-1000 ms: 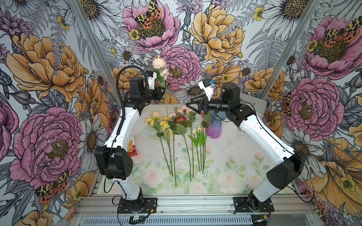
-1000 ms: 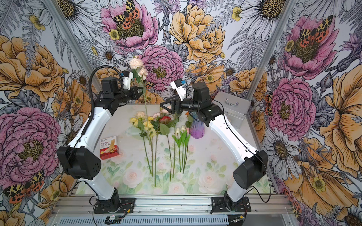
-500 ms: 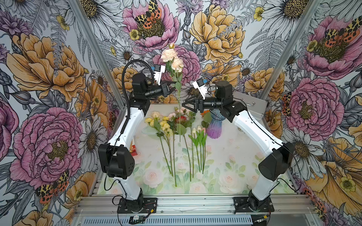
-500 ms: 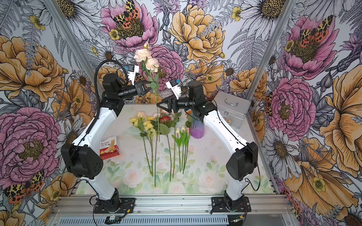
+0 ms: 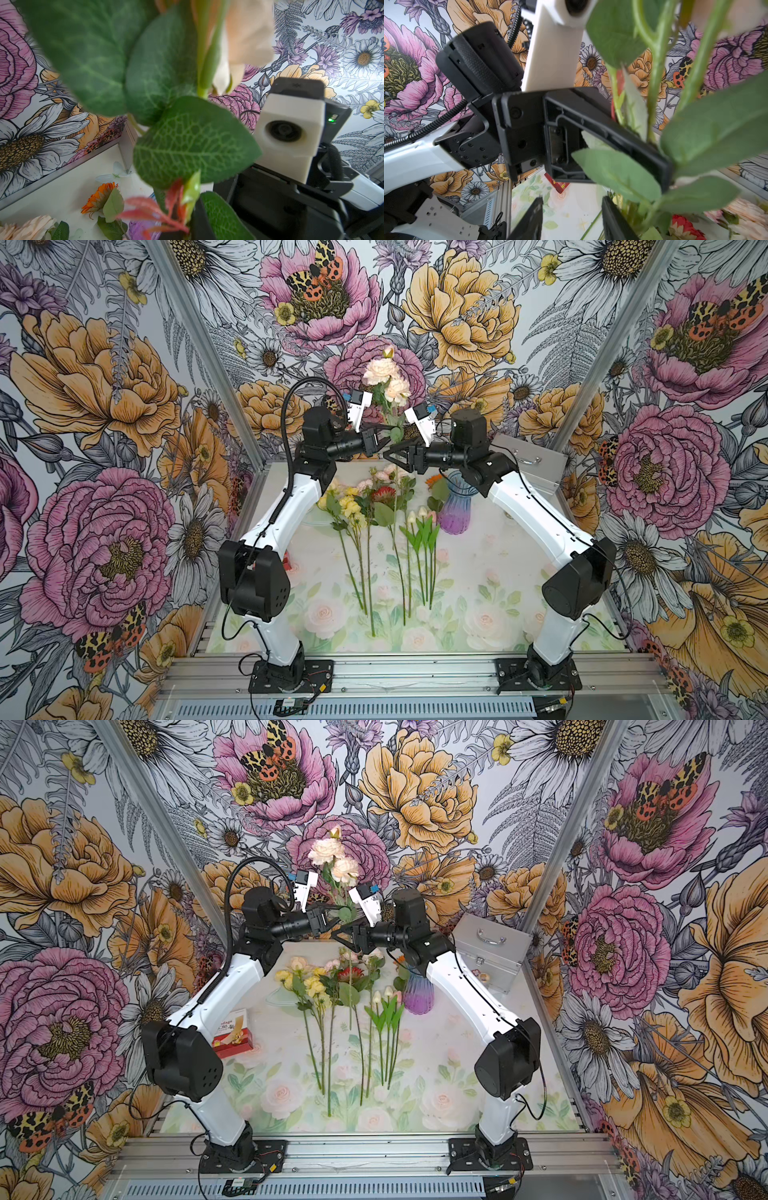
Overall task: Place the pink flowers into the vase
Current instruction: Place the flower in the vase.
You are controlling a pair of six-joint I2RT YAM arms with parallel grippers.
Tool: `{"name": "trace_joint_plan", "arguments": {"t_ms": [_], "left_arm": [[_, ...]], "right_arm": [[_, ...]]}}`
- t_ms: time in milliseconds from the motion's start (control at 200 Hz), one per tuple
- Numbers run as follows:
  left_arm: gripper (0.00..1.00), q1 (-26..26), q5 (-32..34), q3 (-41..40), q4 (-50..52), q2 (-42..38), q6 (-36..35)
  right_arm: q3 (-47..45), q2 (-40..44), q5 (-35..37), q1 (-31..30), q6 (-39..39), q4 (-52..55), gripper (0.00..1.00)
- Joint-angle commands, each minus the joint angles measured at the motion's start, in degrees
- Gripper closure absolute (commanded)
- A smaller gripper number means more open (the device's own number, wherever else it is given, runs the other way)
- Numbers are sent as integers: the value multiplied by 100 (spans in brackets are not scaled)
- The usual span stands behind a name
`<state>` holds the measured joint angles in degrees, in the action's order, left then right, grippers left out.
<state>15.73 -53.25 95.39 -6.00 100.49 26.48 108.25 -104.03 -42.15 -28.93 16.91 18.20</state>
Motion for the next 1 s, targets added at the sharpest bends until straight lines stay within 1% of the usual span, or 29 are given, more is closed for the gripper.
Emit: {"name": "trace_joint_plan", "arguments": {"t_ms": [0, 175, 320, 585, 666, 836, 996], "left_arm": [[100, 14, 108, -107, -85, -279, -127], [100, -33, 193, -156, -86, -271, -143], [100, -92, 248, -134, -86, -277, -184], [100, -175, 267, -114, -81, -378, -161], [100, -171, 243, -93, -80, -389, -143], [100, -145, 269, -148, -83, -383, -161], [100, -120, 282, -173, -79, -409, -163]], "right_arm": [[74, 89, 452, 2, -122, -152, 53], [-21, 316, 418, 10, -34, -141, 54], [-268, 524, 431, 34, -58, -137, 55], [-732, 891, 986, 150, -86, -132, 57], [-722, 806, 983, 151, -79, -141, 57], [-380, 395, 745, 124, -52, -137, 57], [-219, 195, 577, 99, -56, -141, 57]]}}
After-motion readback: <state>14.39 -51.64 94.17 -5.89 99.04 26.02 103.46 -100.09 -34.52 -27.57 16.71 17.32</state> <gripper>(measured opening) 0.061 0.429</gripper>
